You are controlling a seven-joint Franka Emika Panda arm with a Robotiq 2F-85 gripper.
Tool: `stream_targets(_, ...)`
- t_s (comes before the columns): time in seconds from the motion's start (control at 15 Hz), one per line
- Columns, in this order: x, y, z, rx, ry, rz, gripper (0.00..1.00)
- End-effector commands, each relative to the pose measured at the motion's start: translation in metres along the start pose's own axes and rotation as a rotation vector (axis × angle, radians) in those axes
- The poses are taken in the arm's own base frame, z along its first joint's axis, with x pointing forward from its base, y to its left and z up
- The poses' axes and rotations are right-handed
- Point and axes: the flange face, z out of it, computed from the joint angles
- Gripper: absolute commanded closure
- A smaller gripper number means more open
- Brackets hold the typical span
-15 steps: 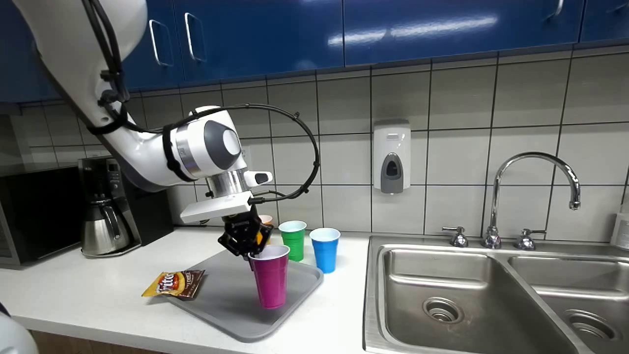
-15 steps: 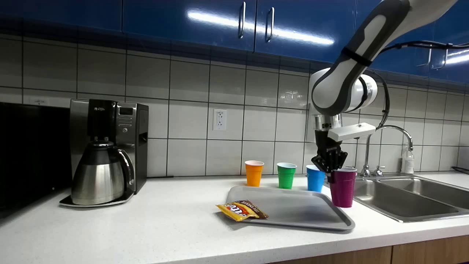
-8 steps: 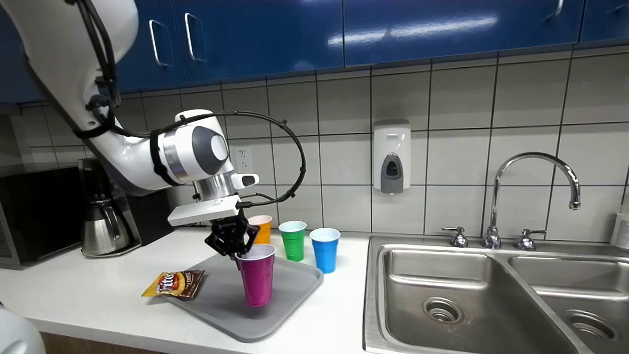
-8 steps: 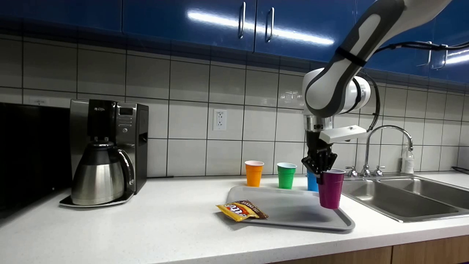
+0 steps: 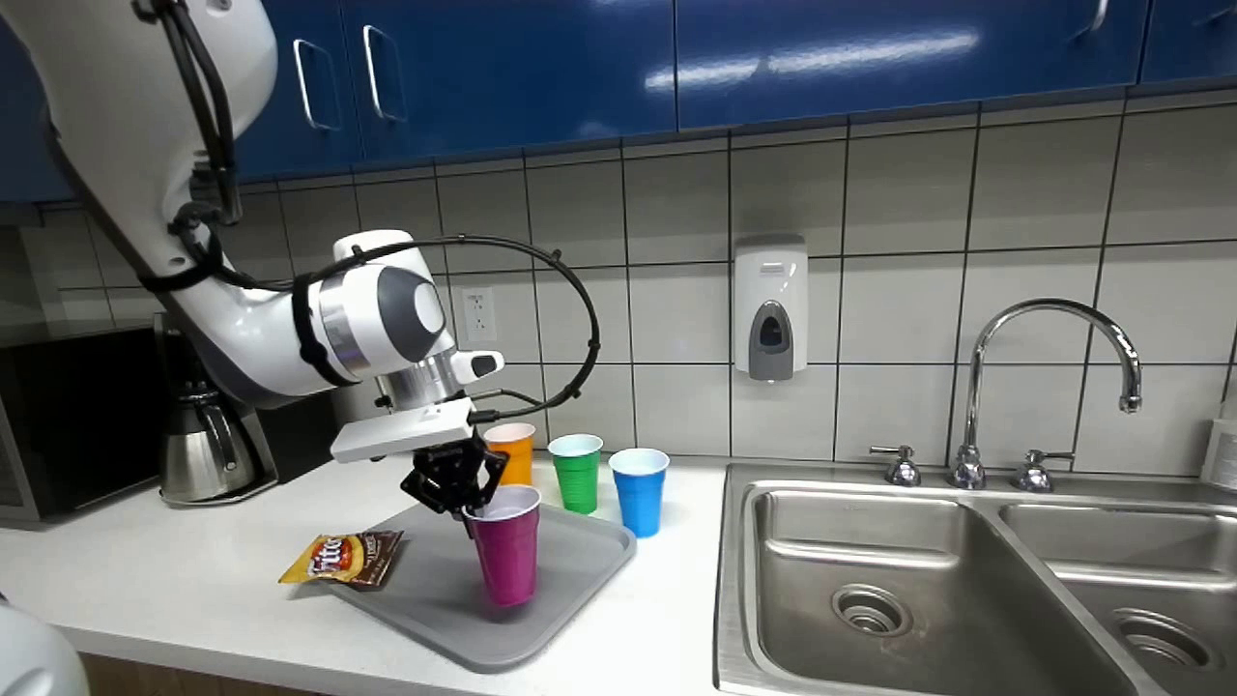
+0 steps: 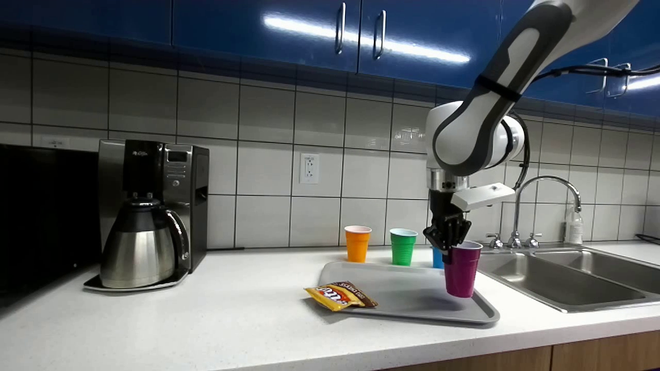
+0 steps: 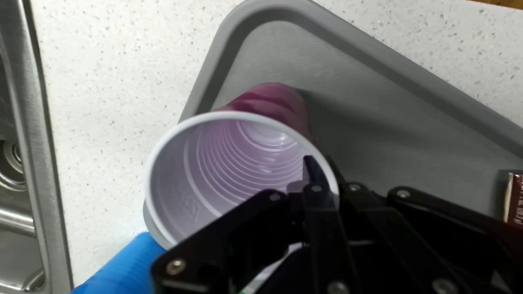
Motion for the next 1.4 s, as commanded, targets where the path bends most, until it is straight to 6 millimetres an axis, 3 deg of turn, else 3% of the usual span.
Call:
stream_targets(0.0,-0.009,0.005,0.004,-0.022,0.024,-0.039,0.99)
stream_targets(1.33,-0.025,0.010,0.030,-0.021,0.011,-0.042,0.99)
